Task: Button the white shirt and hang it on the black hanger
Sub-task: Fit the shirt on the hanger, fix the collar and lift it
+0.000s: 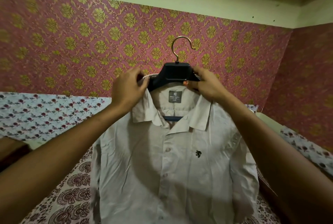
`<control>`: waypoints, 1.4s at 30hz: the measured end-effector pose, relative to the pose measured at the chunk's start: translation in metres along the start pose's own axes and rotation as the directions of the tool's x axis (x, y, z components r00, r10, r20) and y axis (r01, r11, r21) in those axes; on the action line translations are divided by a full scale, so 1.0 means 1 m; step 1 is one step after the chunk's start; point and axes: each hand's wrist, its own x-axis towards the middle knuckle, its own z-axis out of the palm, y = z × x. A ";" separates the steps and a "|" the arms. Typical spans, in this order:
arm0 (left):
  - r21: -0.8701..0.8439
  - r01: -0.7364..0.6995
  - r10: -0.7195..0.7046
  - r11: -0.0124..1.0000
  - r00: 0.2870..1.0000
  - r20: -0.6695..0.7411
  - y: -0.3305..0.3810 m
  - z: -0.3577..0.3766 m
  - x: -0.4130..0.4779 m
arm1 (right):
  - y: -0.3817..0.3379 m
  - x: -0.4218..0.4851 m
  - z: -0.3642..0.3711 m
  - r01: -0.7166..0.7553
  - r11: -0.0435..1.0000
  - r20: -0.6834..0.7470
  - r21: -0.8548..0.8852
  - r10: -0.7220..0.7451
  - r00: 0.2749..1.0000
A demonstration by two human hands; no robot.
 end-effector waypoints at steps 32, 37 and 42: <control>0.105 -0.077 0.043 0.992 0.954 0.295 -0.030 -0.046 0.038 | 0.006 -0.015 0.034 0.067 0.991 -0.811 0.112 0.052 0.583; 0.096 -0.010 -0.020 0.995 0.953 0.303 -0.034 -0.048 0.038 | 0.009 -0.038 0.076 -0.166 0.702 -0.241 0.693 0.442 0.864; 0.128 -0.050 0.010 0.991 0.955 0.297 -0.019 -0.040 0.038 | -0.014 -0.019 0.092 -0.225 0.635 -0.004 0.739 0.337 0.941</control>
